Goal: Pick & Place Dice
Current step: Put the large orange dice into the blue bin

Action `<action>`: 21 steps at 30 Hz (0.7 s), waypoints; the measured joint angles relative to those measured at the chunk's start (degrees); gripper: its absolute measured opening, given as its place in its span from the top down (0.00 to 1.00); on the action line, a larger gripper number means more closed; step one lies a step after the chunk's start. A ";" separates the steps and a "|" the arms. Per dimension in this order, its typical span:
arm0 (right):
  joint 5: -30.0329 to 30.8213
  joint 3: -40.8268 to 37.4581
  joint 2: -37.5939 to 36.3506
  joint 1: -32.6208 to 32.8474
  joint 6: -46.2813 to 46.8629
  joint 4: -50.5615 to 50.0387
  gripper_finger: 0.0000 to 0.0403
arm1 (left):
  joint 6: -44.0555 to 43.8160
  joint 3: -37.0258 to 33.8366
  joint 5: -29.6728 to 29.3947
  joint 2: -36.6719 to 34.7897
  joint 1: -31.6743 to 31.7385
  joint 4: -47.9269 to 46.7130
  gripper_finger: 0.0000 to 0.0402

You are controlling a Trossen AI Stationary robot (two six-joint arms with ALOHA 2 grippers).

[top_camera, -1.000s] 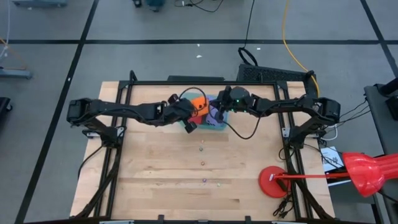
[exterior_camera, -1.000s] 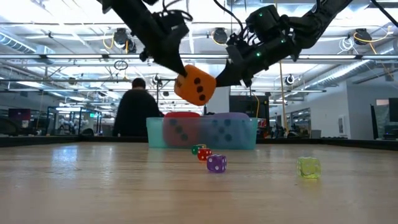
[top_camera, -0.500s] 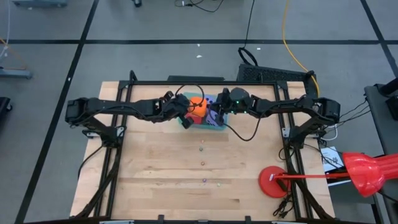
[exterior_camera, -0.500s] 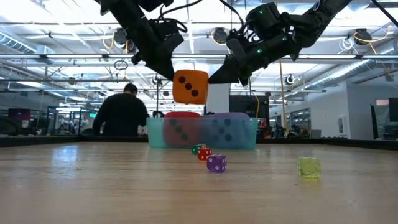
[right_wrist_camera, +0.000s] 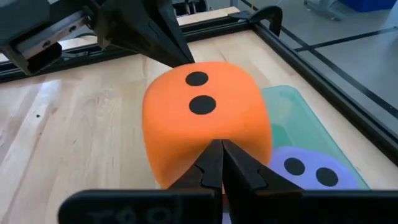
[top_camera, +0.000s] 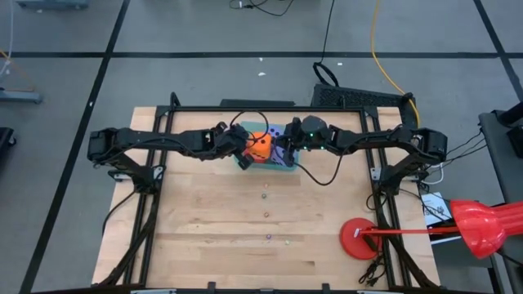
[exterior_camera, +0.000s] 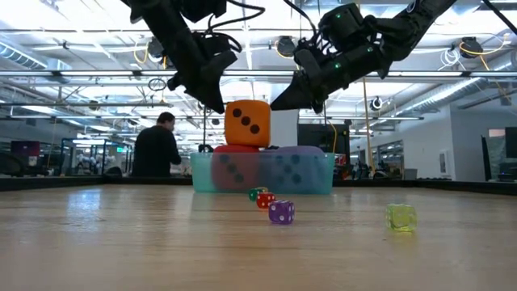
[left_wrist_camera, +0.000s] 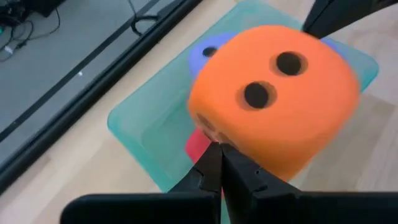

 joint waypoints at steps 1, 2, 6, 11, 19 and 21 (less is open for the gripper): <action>0.02 0.00 0.00 0.00 0.02 -0.21 1.00 | -0.12 0.00 -0.02 0.02 0.02 -0.42 0.99; 0.13 0.00 0.00 0.00 0.02 -0.47 1.00 | -0.14 0.00 -0.02 0.02 0.02 -0.58 0.98; 0.23 0.00 0.00 -0.02 0.02 -0.89 1.00 | -0.14 0.00 -0.08 0.02 0.02 -0.81 0.94; 0.26 0.00 0.00 -0.02 -0.04 -1.67 1.00 | 1.16 -0.04 -0.76 0.00 -0.34 -1.01 0.97; 0.35 -0.94 -8.09 -0.31 -5.45 -12.71 1.00 | 3.26 -0.13 -7.56 -5.07 -6.80 -3.98 0.96; 0.39 -2.14 -11.64 -0.50 -6.00 -13.87 1.00 | 3.12 -0.13 -8.87 -6.65 -9.21 -4.41 0.95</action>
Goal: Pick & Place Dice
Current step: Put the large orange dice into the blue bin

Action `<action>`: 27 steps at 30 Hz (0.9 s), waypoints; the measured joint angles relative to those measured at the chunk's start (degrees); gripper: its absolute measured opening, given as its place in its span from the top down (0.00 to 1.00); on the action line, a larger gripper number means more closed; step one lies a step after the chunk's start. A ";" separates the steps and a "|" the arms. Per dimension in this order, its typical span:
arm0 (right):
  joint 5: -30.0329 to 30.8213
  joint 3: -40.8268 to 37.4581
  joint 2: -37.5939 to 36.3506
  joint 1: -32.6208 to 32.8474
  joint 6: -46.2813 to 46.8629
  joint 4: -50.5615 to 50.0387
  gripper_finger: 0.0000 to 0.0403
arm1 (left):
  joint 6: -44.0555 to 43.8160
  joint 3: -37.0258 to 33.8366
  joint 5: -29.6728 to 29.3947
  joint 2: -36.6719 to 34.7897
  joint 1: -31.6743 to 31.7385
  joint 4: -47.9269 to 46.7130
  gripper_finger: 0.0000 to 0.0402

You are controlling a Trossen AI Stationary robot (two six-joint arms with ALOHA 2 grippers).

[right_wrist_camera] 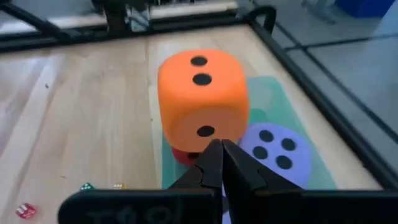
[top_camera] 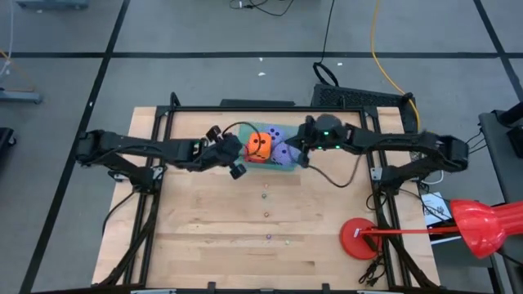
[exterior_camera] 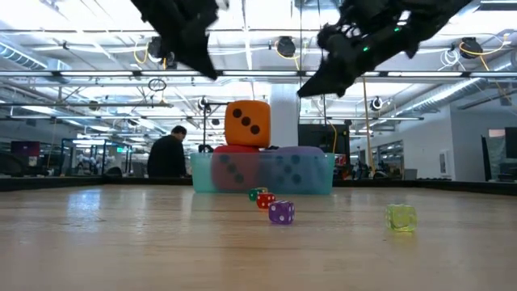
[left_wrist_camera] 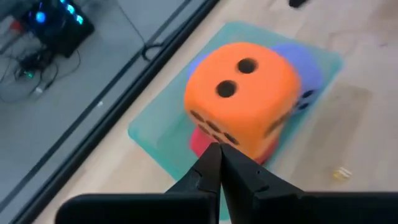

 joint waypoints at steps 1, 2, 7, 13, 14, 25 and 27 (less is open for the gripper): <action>0.00 -0.88 -1.95 -0.09 -0.02 -0.36 1.00 | 0.14 0.00 -0.30 -0.45 -1.25 1.02 0.95; 0.00 -1.89 -3.85 -0.26 -0.02 -0.31 1.00 | 0.28 0.04 -0.26 -0.71 -2.60 2.12 0.96; 0.25 -8.55 -13.18 -0.44 0.04 0.23 1.00 | 2.48 0.04 -0.13 2.24 -7.67 9.40 0.98; 0.06 -19.65 -21.93 -0.36 2.51 7.33 1.00 | 5.83 0.02 0.07 8.76 -7.27 17.34 0.99; 0.04 -21.68 -22.88 -0.36 3.14 9.31 1.00 | 5.74 0.02 0.01 9.45 -6.38 17.68 0.99; -1.53 -38.15 -26.13 0.46 7.47 28.49 1.00 | 4.11 0.00 4.27 10.69 0.19 17.99 0.98; -1.54 -38.90 -26.15 0.81 7.17 30.13 1.00 | 4.08 0.00 4.44 10.69 0.65 17.96 0.97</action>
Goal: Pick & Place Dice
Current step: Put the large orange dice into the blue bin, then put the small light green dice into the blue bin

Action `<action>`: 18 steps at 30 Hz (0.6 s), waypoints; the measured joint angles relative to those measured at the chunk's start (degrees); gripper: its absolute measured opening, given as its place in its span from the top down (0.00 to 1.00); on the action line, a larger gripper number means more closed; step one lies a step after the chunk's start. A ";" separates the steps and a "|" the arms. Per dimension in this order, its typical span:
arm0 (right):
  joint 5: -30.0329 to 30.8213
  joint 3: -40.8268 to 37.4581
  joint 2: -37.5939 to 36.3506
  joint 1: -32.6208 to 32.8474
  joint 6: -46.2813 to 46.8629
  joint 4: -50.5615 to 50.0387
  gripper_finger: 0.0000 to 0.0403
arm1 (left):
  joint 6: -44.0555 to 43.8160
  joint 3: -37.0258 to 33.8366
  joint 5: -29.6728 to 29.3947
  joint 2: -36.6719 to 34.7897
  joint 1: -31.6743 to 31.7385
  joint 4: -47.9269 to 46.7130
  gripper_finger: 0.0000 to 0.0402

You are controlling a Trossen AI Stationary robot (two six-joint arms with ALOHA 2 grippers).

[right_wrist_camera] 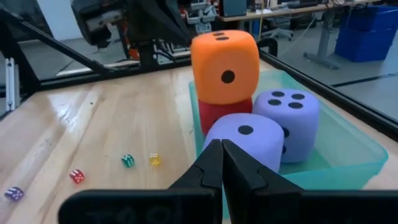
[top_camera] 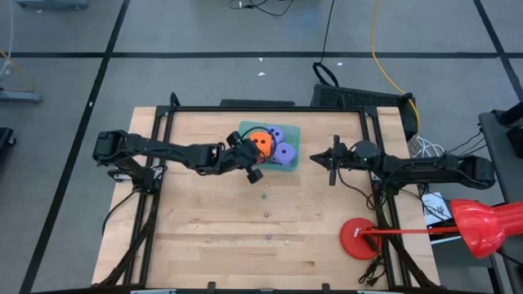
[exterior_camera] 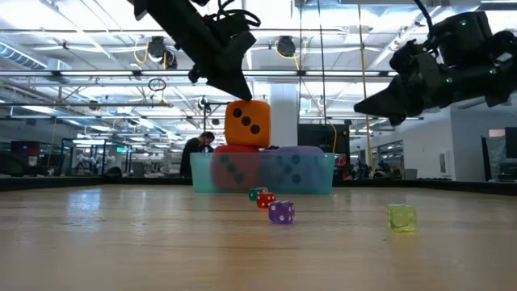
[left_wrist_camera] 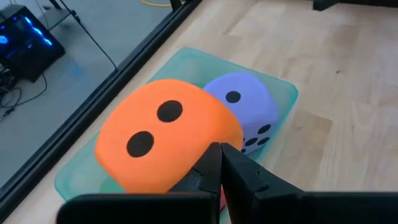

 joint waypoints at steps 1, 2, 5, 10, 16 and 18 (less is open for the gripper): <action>-0.07 -0.01 -0.14 0.06 0.17 0.16 1.00 | -0.10 0.00 0.20 0.00 0.29 -0.16 0.97; -0.10 -0.01 -0.24 0.11 0.32 0.23 1.00 | -0.26 0.00 0.68 0.00 0.54 -0.39 0.97; -0.08 -0.01 -0.19 0.59 0.29 -0.01 1.00 | 0.21 0.00 1.86 0.00 0.88 -0.07 0.99; -0.09 -0.01 -0.21 1.73 -0.06 -0.26 1.00 | 6.53 0.00 2.59 -2.26 -1.68 2.58 0.98; 0.03 -0.03 -0.19 3.04 -1.07 -0.86 1.00 | 9.03 0.00 -0.98 -11.51 -5.49 0.18 0.98; 0.01 -0.03 -0.19 3.31 -1.30 -0.86 1.00 | 8.98 0.01 -3.65 -15.37 -7.36 -1.84 0.97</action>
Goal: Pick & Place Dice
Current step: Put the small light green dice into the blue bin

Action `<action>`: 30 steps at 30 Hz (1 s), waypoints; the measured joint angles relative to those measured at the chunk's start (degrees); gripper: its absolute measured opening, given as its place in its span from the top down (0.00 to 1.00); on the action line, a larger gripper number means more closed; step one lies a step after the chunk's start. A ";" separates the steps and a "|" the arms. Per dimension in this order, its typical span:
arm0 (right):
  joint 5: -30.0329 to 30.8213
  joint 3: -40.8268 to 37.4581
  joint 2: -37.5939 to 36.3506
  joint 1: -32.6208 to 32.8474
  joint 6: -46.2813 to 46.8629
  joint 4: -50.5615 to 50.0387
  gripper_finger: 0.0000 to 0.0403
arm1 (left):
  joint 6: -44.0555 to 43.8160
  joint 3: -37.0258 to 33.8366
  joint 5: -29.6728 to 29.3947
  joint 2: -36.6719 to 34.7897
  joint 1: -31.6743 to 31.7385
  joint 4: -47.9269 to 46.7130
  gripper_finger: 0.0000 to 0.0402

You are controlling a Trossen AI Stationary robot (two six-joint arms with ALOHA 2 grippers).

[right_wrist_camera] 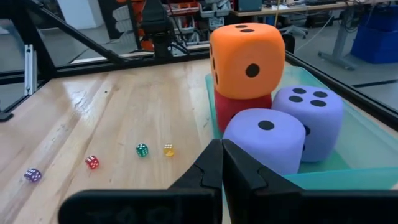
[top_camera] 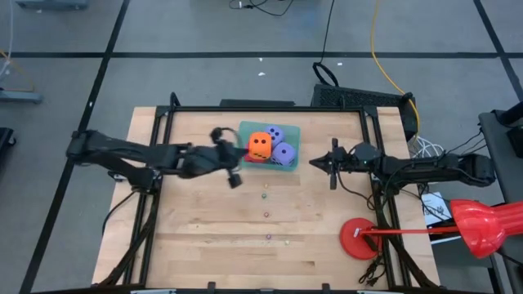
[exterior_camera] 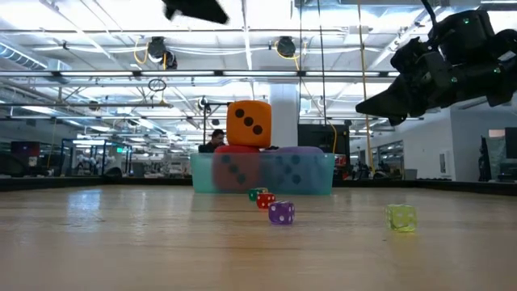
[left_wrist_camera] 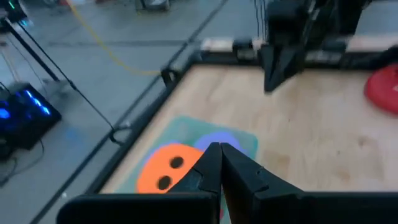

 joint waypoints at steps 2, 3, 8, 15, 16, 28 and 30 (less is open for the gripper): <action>-0.01 0.00 0.00 0.25 -0.02 0.00 1.00 | -0.86 0.01 -3.19 -4.38 -2.17 -5.20 0.98; 0.01 0.00 0.00 0.46 -0.04 -0.01 1.00 | -1.88 0.01 -5.14 -6.30 -3.23 -7.67 0.99; 0.01 0.00 0.02 1.30 -0.28 -0.02 1.00 | -6.03 -5.47 -12.46 -17.16 -9.18 -12.43 0.98; 0.01 0.00 0.04 1.58 -0.31 0.27 1.00 | -0.69 -26.14 -4.03 -36.23 -10.02 4.61 0.99; 0.01 0.00 0.04 1.56 -0.31 0.48 1.00 | 0.96 -29.62 -1.63 -38.96 -9.31 8.82 0.99; -1.83 0.00 -2.92 -2.06 -1.70 1.97 1.00 | -2.97 -49.93 22.48 -48.25 12.82 29.68 0.99; -4.85 0.00 -5.60 -5.22 -0.90 0.19 1.00 | -2.95 -51.08 27.50 -49.45 14.74 31.85 0.99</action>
